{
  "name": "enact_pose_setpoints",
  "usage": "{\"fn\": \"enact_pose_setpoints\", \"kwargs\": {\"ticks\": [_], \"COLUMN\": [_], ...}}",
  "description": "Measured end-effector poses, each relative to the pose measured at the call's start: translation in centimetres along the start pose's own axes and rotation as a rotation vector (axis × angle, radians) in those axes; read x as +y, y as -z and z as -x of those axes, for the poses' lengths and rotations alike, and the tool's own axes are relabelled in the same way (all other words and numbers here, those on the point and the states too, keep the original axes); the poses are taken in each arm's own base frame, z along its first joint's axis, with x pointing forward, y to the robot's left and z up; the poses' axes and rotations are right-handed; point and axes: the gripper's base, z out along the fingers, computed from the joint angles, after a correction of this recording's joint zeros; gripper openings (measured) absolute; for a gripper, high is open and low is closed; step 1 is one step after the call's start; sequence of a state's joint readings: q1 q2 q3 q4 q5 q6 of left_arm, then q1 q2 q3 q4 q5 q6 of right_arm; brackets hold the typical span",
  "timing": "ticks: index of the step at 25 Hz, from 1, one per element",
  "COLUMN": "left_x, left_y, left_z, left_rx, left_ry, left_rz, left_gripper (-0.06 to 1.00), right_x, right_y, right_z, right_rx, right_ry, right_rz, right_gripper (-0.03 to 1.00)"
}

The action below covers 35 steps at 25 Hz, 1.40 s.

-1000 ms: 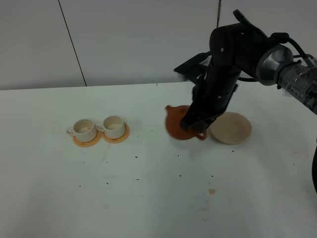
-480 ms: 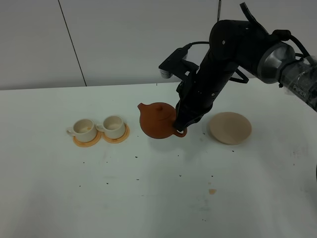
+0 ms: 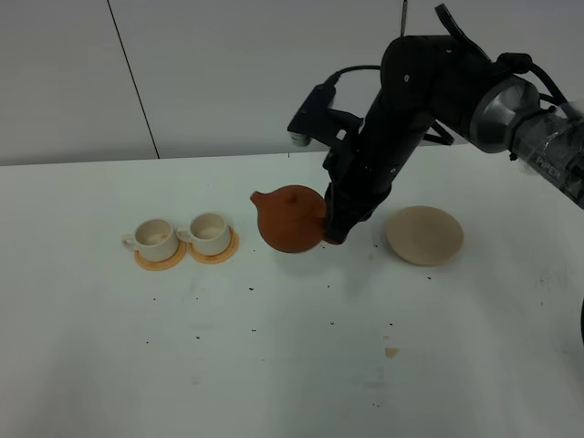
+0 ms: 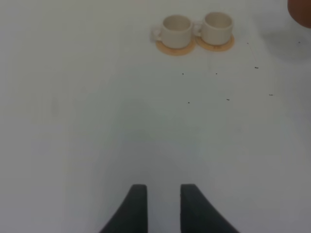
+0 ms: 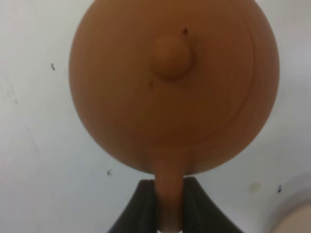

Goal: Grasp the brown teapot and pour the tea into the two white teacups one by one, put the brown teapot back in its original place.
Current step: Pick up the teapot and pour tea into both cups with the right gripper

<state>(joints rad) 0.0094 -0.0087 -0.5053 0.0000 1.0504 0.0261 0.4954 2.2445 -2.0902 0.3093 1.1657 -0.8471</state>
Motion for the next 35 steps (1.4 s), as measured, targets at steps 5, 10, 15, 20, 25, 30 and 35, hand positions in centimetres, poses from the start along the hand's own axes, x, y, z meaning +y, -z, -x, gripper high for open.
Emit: {"fn": "enact_pose_setpoints", "kwargs": {"ticks": [5,10,15,20,25,30,35], "left_x": [0.0,0.0,0.0,0.0,0.0,0.0,0.0], "left_y": [0.0,0.0,0.0,0.0,0.0,0.0,0.0], "left_z": [0.0,0.0,0.0,0.0,0.0,0.0,0.0], "left_rx": [0.000,0.000,0.000,0.000,0.000,0.000,0.000], "left_ry": [0.000,0.000,-0.001,-0.001,-0.001,-0.001,-0.001], "left_rz": [0.000,0.000,0.000,0.000,0.000,0.000,0.000], "left_gripper": [0.24,0.24,0.24,0.24,0.24,0.24,0.24], "right_x": [0.4,0.9,1.0,1.1,1.4,1.7,2.9], "right_y": [1.5,0.8,-1.0,-1.2,-1.1,-1.7,-2.1], "right_z": [2.0,3.3,4.5,5.9,6.2,6.4,7.3], "right_rx": [-0.057,-0.055,-0.065,-0.131,-0.159,-0.148,-0.161], "right_ry": [0.058,0.099,0.138,0.175,0.197,0.210,0.232], "right_rz": [-0.039,-0.026,-0.020,-0.023,-0.006,-0.001,0.003], "right_gripper": [0.10,0.10,0.10,0.10,0.10,0.10,0.10]}}
